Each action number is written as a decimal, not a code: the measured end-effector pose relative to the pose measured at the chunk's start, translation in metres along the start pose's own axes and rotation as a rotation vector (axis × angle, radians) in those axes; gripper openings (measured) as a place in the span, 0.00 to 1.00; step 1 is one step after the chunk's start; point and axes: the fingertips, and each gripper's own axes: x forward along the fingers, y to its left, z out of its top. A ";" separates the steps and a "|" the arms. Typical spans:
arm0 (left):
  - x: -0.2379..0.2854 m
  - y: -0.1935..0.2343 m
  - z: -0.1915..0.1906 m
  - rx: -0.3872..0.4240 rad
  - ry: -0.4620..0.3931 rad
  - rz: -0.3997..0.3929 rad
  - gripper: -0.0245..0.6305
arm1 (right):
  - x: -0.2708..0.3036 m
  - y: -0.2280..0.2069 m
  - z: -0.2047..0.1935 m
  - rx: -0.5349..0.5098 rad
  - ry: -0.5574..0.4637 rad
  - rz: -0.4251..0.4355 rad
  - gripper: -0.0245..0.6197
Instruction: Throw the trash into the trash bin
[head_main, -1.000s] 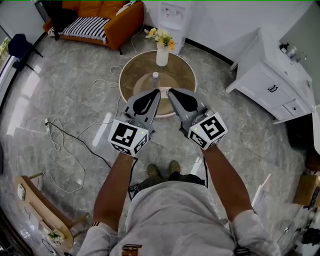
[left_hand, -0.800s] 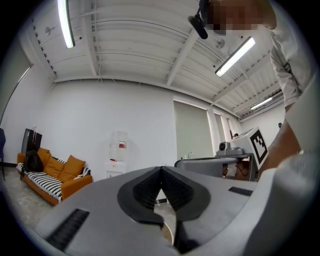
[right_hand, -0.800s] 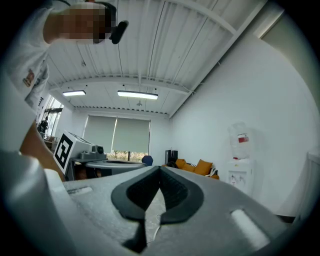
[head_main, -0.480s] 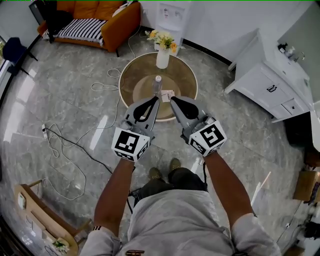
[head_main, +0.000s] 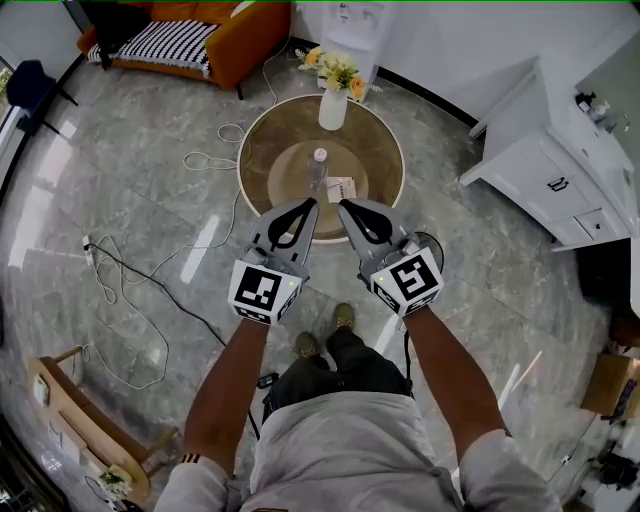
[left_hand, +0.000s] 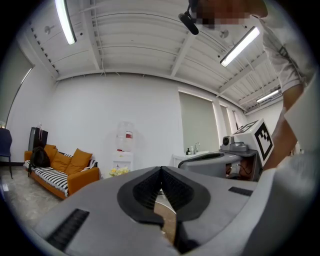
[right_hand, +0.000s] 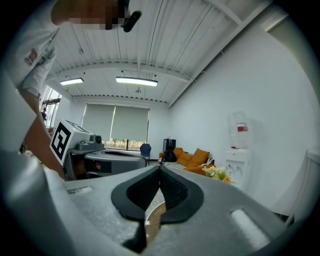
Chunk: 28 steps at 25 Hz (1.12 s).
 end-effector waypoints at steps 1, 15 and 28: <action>0.005 0.002 -0.006 0.000 0.006 0.008 0.04 | 0.003 -0.003 -0.005 -0.004 0.007 0.003 0.04; 0.072 0.040 -0.088 -0.007 0.132 0.171 0.04 | 0.038 -0.073 -0.092 0.047 0.058 0.059 0.04; 0.095 0.070 -0.167 -0.045 0.241 0.202 0.04 | 0.080 -0.109 -0.165 0.073 0.134 0.083 0.11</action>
